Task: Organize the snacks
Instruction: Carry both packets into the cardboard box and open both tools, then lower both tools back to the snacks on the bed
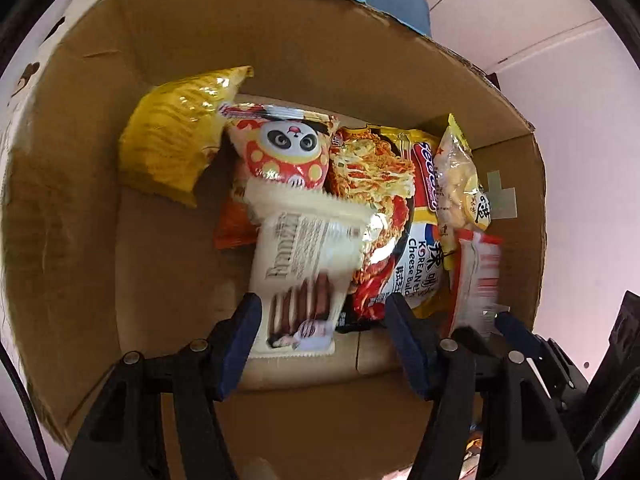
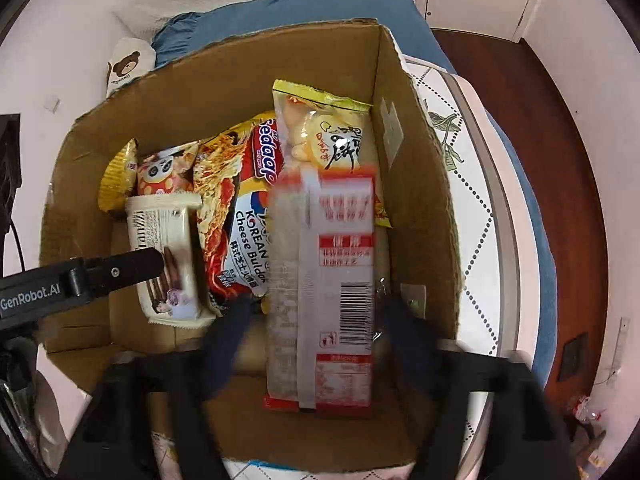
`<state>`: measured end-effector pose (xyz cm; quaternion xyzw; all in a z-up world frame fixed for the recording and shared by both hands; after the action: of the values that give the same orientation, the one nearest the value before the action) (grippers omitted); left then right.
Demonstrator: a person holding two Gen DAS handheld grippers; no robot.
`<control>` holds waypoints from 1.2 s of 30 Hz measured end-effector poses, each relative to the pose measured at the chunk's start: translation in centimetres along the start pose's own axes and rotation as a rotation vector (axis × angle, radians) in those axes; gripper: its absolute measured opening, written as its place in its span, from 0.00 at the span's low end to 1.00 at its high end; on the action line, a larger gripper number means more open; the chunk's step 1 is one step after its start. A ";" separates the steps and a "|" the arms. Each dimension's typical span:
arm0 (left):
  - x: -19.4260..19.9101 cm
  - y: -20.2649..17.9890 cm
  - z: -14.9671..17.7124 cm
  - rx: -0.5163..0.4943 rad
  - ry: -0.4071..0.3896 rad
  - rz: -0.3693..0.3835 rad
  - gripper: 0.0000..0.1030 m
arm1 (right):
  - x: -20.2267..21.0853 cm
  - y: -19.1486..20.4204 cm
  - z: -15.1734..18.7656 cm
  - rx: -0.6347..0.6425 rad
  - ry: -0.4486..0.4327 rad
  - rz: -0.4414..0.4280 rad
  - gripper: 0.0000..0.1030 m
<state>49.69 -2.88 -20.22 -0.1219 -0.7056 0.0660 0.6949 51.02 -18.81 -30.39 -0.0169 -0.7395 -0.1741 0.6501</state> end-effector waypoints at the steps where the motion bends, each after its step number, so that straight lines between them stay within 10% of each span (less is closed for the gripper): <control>1: 0.0 -0.2 -0.1 -0.018 -0.006 -0.018 0.64 | 0.0 0.1 0.0 -0.004 0.005 -0.002 0.87; 4: 0.3 -0.8 0.1 -0.096 -0.024 -0.062 0.82 | 0.0 0.4 0.3 -0.012 0.007 0.004 0.93; 19: 7.0 -1.5 5.2 -0.200 -0.271 -0.244 0.83 | 5.2 0.5 5.7 0.005 -0.154 0.012 0.94; 36: 15.2 -3.4 14.0 -0.251 -0.532 -0.276 0.83 | 16.1 1.1 11.8 0.072 -0.420 -0.022 0.94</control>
<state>35.39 -1.12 -5.06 -0.0882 -0.8750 -0.0867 0.4681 37.56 -17.76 -15.73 -0.0214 -0.8646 -0.1474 0.4798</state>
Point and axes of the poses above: each gripper's, at about its wrist camera, not at the fingertips, and x roughly against the way its jaws point, y to its left, z to its underside, the point moved 3 cm from there along -x, roughly the way its jaws point, and after that the axes turned 14 degrees about -x, right-handed, at the moved point
